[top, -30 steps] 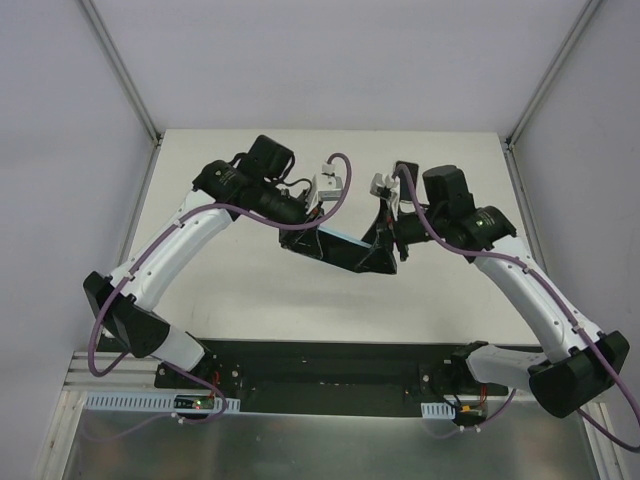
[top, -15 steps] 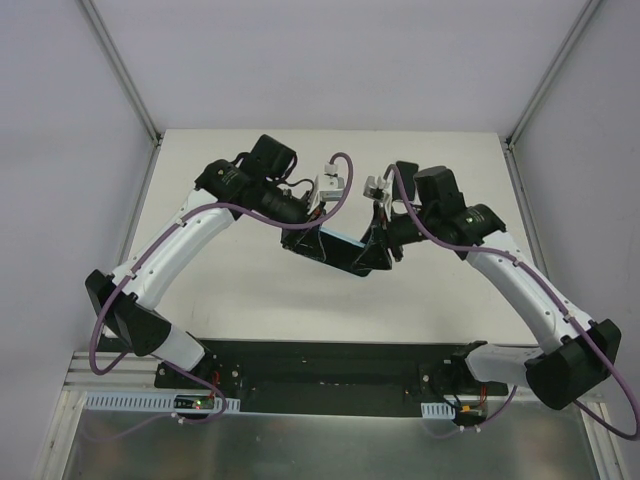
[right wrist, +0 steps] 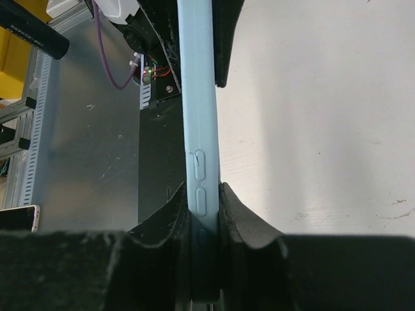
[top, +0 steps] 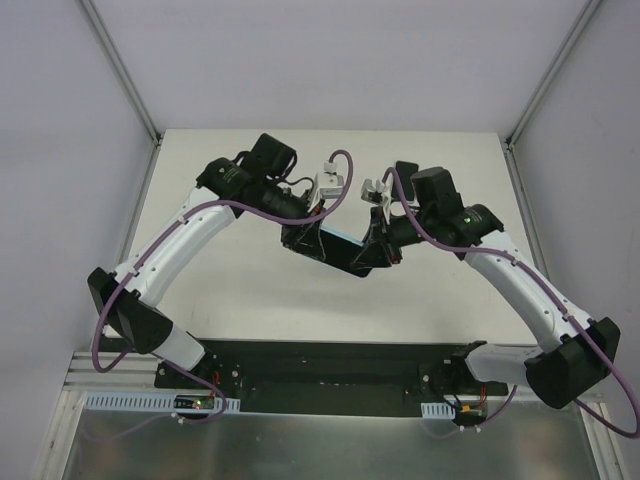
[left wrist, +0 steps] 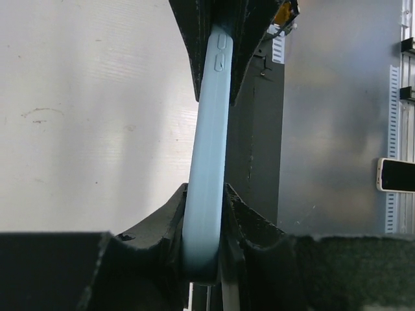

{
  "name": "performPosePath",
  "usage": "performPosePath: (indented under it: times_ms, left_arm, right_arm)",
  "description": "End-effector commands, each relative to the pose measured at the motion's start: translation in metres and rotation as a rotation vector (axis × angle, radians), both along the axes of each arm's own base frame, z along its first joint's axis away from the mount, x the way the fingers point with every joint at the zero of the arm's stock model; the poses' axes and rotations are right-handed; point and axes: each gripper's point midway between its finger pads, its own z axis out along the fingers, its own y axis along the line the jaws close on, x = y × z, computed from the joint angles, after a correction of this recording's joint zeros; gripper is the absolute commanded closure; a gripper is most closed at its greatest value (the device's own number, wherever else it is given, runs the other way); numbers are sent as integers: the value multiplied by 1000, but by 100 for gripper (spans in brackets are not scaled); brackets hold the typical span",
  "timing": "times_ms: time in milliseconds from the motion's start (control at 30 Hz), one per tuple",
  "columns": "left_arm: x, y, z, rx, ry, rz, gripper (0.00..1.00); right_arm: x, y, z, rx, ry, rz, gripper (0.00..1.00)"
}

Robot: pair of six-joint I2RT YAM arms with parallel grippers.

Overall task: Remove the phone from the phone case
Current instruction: Adjust the phone, then remove the phone case from the phone.

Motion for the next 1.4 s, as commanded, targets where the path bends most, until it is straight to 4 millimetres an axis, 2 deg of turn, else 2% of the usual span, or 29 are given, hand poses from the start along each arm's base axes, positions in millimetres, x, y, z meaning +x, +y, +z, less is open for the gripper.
performPosePath:
  times_ms: [0,33,67,133,200,300,400,567,767,1000,1233,1367]
  left_arm:
    - [3,-13,26,-92,-87,-27,65]
    - [3,-12,27,-94,-91,-21,49]
    - [3,-11,27,-90,-93,-11,38]
    - [6,-7,30,-96,-109,23,24]
    - [11,-3,34,-115,-97,71,15]
    - [22,3,46,-177,-52,149,13]
    - [32,3,59,-240,-10,210,12]
    - [45,-8,74,-313,56,263,13]
    - [47,-22,88,-379,179,248,18]
    - [53,-32,82,-412,305,269,33]
    - [55,-38,83,-458,387,267,49]
    - [55,-39,81,-467,415,274,54]
  right_arm:
    - [0,-3,15,17,-7,-27,100]
    - [1,-4,17,21,-15,-36,100]
    - [2,-5,19,27,-24,-43,100]
    - [3,-9,22,38,-35,-60,100]
    - [5,-14,28,58,-52,-84,100]
    - [9,-23,34,83,-84,-124,100]
    - [10,-29,39,97,-109,-145,100]
    - [10,-31,46,115,-114,-150,100]
    - [15,-32,44,108,-118,-164,100]
    - [18,-31,45,112,-122,-167,100]
    - [22,-30,37,100,-110,-173,100]
    - [25,-30,31,90,-112,-187,100]
